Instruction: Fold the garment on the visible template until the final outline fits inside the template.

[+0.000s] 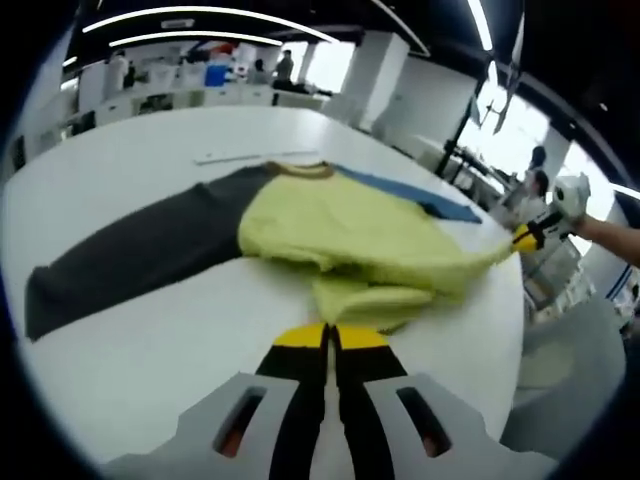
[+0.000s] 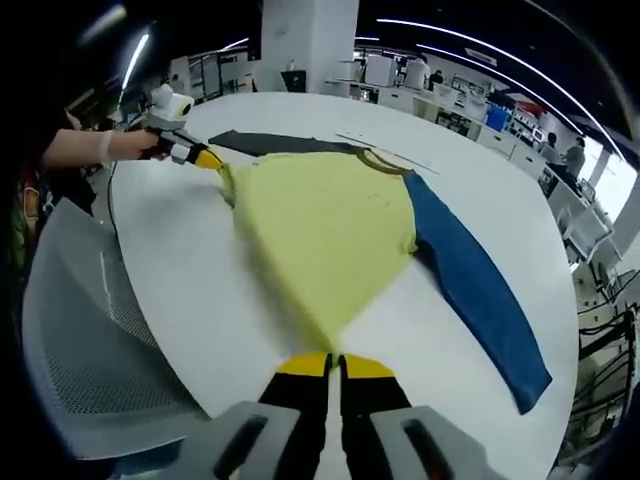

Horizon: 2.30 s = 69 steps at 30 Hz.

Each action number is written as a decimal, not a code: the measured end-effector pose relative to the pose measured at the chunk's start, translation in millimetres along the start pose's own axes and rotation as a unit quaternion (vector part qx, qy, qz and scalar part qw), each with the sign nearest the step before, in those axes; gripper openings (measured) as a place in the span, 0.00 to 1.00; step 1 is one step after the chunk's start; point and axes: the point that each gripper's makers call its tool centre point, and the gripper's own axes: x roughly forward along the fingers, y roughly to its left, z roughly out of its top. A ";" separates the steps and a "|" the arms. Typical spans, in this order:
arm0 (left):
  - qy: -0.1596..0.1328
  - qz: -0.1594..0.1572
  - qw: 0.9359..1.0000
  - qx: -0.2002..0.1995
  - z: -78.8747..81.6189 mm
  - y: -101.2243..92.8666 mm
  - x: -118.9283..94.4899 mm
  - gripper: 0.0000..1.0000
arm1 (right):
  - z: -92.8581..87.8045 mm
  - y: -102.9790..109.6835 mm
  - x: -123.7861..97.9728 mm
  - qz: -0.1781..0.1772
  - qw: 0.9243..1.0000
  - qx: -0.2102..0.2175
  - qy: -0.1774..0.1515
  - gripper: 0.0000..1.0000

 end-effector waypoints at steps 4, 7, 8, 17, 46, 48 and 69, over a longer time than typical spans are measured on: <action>0.002 0.002 1.000 0.004 -9.1 -4.5 -17.5 0.00 | 0.9 0.6 -0.9 0.004 1.000 0.002 -0.003 0.00; 0.002 0.007 1.000 -0.002 -17.8 -6.5 -28.9 0.00 | 0.0 1.6 -1.1 0.006 1.000 0.004 -0.004 0.00; 0.003 0.007 1.000 -0.002 -19.3 -7.6 -30.0 0.00 | 0.2 2.1 -1.3 0.007 1.000 0.003 -0.004 0.00; 0.010 0.004 1.000 -0.013 -38.0 -23.0 -48.5 0.00 | -3.9 7.0 -3.5 0.022 1.000 0.002 0.002 0.00; 0.083 -0.026 0.995 -0.039 -104.6 -53.4 -57.0 0.00 | -65.3 26.3 12.6 0.072 0.994 0.052 0.064 0.00; 0.084 -0.026 0.995 -0.041 -105.1 -52.9 -56.4 0.00 | -66.0 26.3 13.7 0.072 0.994 0.052 0.064 0.00; 0.103 -0.034 0.993 -0.041 -118.2 -56.9 -56.9 0.00 | -77.1 27.5 13.4 0.078 0.992 0.062 0.083 0.00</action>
